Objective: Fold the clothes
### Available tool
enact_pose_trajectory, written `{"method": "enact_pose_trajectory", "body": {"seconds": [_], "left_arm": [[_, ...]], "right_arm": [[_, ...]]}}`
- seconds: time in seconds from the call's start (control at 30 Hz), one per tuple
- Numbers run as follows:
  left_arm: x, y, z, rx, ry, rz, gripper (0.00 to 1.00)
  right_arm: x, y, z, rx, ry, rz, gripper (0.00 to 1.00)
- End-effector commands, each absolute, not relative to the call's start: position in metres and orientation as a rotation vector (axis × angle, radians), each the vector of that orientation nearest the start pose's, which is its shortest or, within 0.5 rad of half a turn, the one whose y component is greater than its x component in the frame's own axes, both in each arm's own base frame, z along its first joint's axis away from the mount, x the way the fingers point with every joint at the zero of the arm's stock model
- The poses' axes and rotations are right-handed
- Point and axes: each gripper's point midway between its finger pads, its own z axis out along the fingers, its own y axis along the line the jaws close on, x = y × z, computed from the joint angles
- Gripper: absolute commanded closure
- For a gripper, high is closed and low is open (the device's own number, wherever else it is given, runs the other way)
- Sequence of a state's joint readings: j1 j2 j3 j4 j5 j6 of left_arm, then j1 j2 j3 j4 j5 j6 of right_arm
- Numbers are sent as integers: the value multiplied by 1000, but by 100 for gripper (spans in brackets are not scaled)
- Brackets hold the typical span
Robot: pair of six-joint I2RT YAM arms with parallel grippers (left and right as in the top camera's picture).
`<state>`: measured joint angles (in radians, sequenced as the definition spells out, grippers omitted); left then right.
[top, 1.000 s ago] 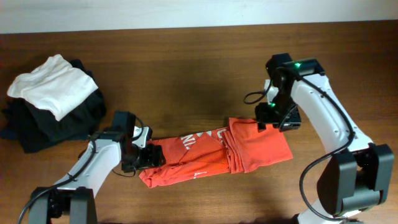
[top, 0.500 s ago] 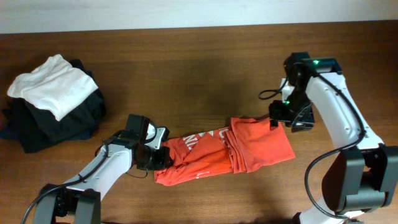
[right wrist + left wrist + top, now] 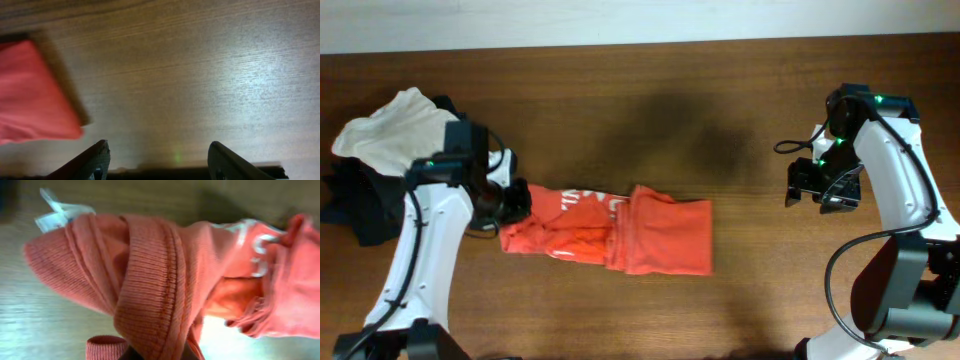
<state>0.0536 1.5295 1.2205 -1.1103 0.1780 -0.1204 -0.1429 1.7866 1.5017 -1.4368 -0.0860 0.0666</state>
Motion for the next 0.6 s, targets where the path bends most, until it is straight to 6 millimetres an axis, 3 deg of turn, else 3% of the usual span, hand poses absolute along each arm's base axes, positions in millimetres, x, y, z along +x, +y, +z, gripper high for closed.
{"method": "enact_pose_trajectory", "body": {"seconds": [0.0,0.27,0.4,0.57], "left_arm": [[307,-31,139,-158,2948,-295,97],[295,-130,130,112,2979,-379,96],[285,-175,112,234,3011,-398,96],[282,-245,103,426,2945,-657,96]], "right_arm": [[292,-30,124,335,3247,130,33],[291,-30,124,336,3252,131,34],[291,-30,124,336,3252,131,33],[291,-30,124,336,3251,131,33]]}}
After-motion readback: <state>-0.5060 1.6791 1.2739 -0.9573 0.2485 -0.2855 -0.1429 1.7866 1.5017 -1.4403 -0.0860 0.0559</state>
